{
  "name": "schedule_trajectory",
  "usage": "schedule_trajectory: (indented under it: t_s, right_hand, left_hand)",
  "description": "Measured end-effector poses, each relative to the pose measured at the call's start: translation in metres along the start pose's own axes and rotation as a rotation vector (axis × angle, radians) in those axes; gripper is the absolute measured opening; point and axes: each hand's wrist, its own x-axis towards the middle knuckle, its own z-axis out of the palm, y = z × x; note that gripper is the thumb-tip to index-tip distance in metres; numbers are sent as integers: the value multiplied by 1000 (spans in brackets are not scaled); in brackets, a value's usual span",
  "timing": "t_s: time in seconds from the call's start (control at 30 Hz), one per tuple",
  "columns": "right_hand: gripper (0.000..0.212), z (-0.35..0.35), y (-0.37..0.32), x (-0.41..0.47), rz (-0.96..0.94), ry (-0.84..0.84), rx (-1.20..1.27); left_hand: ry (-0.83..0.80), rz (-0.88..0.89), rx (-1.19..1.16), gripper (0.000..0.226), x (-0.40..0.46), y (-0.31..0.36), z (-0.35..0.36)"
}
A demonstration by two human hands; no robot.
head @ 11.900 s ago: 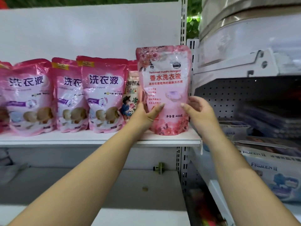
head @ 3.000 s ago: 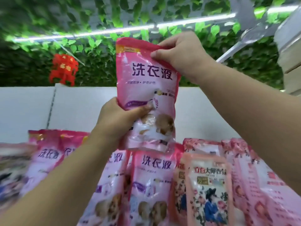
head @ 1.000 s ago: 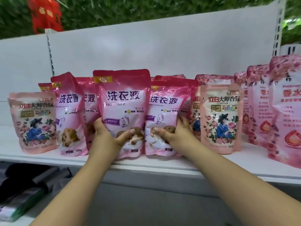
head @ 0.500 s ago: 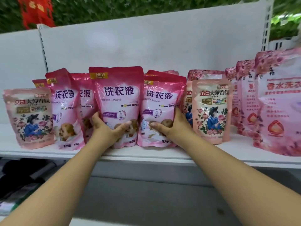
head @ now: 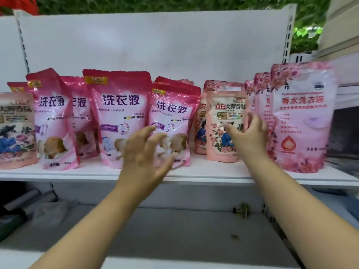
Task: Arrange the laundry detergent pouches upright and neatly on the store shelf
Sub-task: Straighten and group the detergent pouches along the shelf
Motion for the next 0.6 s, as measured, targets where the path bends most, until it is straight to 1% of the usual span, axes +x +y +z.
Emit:
schedule_trajectory:
  t_s: [0.03, 0.07, 0.1, 0.13, 0.17, 0.23, 0.3, 0.37, 0.4, 0.43, 0.47, 0.5, 0.57, 0.6]
  right_hand:
    - [85, 1, 5, 6, 100, -60, 5]
    - [92, 5, 9, 11, 200, -147, 69]
    - [93, 9, 12, 15, 283, -223, 157]
    - [88, 10, 15, 18, 336, -270, 240]
    - [78, 9, 17, 21, 356, -281, 304]
    - [51, 2, 16, 18, 297, -247, 377]
    - [27, -4, 14, 9, 183, -203, 397]
    - [19, -8, 6, -4, 79, -183, 460]
    - [16, -8, 1, -11, 51, -203, 524]
    - [14, -7, -4, -18, 36, -247, 568]
    - [12, -5, -9, -25, 20, -301, 587]
    - [11, -2, -15, -33, 5, -338, 600]
    - [18, 7, -26, -43, -18, -373, 648]
    - [29, 11, -31, -46, -3, -390, 671]
  left_hand:
    - [-62, 31, 12, 51, 5, 8, 8]
    - [-118, 22, 32, 56, 12, 13, 13]
    - [-179, -8, 69, 61, 20, 16, 18]
    - [-250, -52, 133, 64, 26, 17, 23]
    - [-317, -101, 213, 65, 28, 15, 28]
    - [-407, -162, 303, 65, 28, 11, 32]
    - [-422, -158, 257, 75, 27, 9, 31]
    - [-388, -196, 131, 80, 29, 11, 28]
    - [-351, -285, -55, 74, 31, 17, 24]
    - [-304, -412, -313, 57, 33, 28, 19]
    - [-249, -535, -583, 35, 32, 41, 16]
    - [-202, -578, -779, 19, 29, 53, 13]
    - [-103, -579, -911, 7, 26, 69, 8]
    - [-42, -610, -965, 14, 25, 71, 6]
